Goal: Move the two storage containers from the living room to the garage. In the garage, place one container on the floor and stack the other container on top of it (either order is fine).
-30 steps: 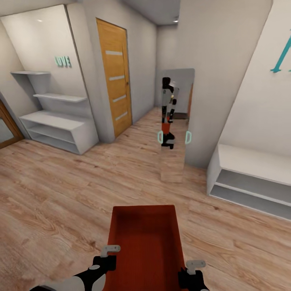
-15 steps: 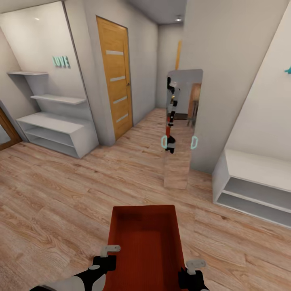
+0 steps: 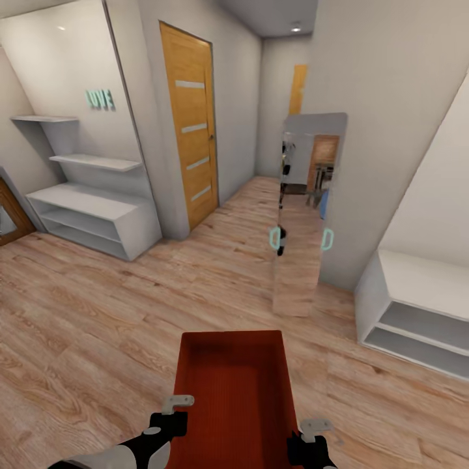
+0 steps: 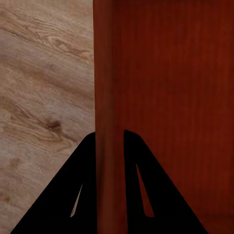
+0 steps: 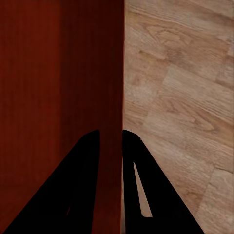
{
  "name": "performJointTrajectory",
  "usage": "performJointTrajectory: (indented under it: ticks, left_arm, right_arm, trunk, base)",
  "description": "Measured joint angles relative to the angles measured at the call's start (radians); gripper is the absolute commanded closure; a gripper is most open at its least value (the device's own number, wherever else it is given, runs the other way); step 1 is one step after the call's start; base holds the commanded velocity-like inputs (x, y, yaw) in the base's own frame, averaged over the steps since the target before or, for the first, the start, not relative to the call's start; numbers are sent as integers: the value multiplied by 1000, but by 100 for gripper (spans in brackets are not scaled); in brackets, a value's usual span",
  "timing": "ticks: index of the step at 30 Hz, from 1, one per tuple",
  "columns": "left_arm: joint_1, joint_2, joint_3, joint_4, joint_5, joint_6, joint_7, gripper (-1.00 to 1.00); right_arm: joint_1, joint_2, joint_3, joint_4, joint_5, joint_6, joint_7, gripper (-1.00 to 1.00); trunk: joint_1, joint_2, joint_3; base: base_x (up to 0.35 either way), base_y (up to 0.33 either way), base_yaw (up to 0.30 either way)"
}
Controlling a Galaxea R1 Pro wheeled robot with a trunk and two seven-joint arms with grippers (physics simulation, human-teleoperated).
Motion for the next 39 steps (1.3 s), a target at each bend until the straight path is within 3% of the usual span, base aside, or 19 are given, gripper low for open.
performJointTrajectory:
  ticks: [11,22,39]
  left_arm:
    - [0,0,0,0,0,0,0,100]
    - [0,0,0,0,0,0,0,100]
    - [0,8,9,-1,-9,2,-10,100]
  right_arm:
    - [0,0,0,-1,0,0,0,100]
    - [0,0,0,0,0,0,0,100]
    - [0,9,0,2,4,-1,-11,100]
  trunk:
    - [0,0,0]
    - [0,0,0]
    - [0,0,0]
  base:
    - [317,139,27]
    - [316,155,173]
    - [315,82,7]
